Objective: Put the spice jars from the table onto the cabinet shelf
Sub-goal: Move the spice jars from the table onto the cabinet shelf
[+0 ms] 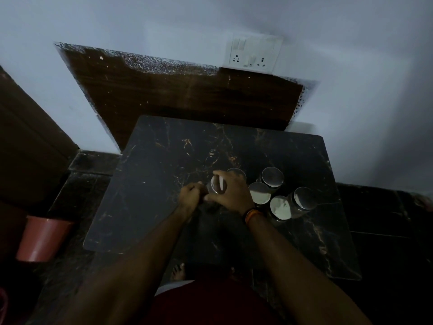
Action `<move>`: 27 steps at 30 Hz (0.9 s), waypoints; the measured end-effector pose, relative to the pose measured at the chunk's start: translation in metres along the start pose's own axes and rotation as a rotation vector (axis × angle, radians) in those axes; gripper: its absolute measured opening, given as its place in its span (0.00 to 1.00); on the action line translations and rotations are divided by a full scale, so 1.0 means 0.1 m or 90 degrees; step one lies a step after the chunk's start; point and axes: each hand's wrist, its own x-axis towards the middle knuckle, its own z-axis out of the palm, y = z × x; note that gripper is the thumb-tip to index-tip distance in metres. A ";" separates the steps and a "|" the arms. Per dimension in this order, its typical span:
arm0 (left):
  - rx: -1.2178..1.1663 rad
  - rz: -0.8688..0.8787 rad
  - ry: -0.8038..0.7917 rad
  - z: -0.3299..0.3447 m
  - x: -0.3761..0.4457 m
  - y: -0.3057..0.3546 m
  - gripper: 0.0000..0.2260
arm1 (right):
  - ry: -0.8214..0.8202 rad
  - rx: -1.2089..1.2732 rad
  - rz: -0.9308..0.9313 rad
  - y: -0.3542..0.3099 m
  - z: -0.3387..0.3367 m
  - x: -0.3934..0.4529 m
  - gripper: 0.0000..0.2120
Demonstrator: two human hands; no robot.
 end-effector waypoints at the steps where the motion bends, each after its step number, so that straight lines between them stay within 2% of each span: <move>1: -0.092 -0.049 -0.013 -0.04 -0.03 0.00 0.15 | -0.002 0.044 0.004 -0.02 -0.05 0.05 0.40; 4: -0.251 -0.176 -0.057 -0.14 -0.07 0.03 0.22 | -0.005 0.175 0.003 -0.10 -0.23 0.15 0.38; 7: -0.437 -0.240 -0.153 -0.16 -0.09 0.10 0.26 | -0.061 0.253 -0.024 -0.20 -0.38 0.22 0.35; 9: -0.514 -0.230 -0.179 -0.15 -0.14 0.19 0.27 | -0.066 0.301 -0.024 -0.26 -0.44 0.25 0.34; 13: -0.543 -0.155 -0.168 -0.12 -0.17 0.34 0.26 | -0.014 0.416 0.002 -0.32 -0.49 0.29 0.34; 19: -0.504 -0.007 -0.218 -0.07 -0.24 0.49 0.23 | 0.101 0.528 0.062 -0.38 -0.53 0.34 0.30; 23: -0.401 0.101 -0.257 0.01 -0.27 0.58 0.24 | 0.138 0.579 0.140 -0.44 -0.60 0.38 0.37; 27: -0.247 0.204 -0.152 0.11 -0.33 0.66 0.29 | 0.120 0.548 0.155 -0.49 -0.70 0.43 0.41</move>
